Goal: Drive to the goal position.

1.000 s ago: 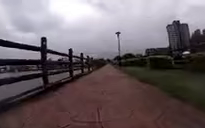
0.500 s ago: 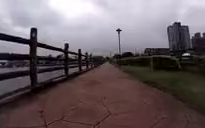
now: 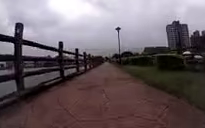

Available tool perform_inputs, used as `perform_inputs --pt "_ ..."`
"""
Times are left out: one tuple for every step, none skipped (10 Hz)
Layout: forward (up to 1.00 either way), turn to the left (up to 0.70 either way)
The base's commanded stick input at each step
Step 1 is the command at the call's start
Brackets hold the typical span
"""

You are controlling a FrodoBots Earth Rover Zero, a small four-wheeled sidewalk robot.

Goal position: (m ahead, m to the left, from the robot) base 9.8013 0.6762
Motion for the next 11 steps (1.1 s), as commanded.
perform_inputs --pt "1.0 0.0" --pt "1.0 0.0" --pt "1.0 0.0" --pt "1.0 0.0" --pt "1.0 0.0" --pt "1.0 0.0" --pt "1.0 0.0" --pt "1.0 0.0" --pt "1.0 0.0" --pt "1.0 0.0" --pt "1.0 0.0"
